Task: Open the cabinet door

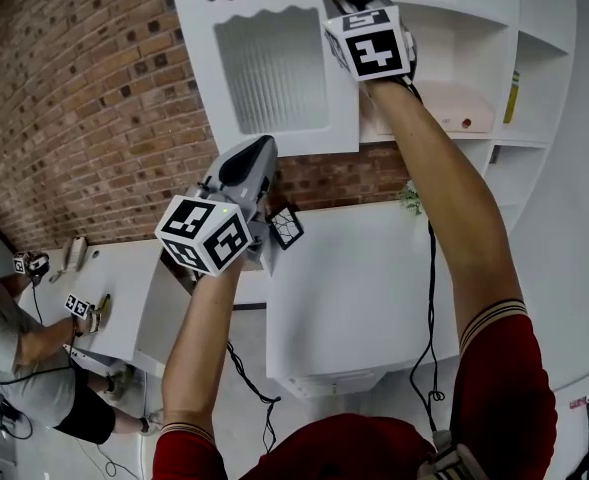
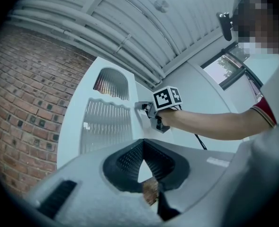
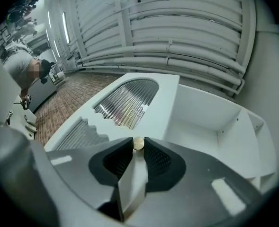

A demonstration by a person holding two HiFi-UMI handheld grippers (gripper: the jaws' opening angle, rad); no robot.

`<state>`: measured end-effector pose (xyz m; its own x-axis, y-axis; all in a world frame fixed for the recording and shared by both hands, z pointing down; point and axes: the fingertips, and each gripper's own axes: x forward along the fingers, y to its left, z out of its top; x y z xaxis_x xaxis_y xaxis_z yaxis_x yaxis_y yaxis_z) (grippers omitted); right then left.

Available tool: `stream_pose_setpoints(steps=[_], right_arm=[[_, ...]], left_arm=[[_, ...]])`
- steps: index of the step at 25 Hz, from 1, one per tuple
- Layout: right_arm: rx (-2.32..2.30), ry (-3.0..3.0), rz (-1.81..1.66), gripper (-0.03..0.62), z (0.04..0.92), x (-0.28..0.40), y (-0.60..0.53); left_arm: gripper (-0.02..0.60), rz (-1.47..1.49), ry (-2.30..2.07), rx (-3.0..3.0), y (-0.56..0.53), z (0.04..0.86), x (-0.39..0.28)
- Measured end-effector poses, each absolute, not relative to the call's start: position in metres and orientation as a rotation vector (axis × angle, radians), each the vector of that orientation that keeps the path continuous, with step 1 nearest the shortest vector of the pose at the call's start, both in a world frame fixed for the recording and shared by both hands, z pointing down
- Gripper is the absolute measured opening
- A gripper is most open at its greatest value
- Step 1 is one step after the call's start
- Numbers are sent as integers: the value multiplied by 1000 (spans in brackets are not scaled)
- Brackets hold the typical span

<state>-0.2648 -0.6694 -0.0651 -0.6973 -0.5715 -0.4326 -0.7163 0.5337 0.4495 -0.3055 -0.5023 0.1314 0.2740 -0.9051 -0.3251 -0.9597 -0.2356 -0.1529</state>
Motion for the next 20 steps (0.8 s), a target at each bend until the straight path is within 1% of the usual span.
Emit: stream_pose_setpoints(steps=[9, 20], right_arm=[[-1212, 2499, 955, 83, -74, -253, -631], [-1393, 2455, 982, 86, -75, -245, -548]], left_arm=[[0, 304, 1743, -2206, -468, 134, -297], [0, 273, 1661, -2246, -380, 130, -304]])
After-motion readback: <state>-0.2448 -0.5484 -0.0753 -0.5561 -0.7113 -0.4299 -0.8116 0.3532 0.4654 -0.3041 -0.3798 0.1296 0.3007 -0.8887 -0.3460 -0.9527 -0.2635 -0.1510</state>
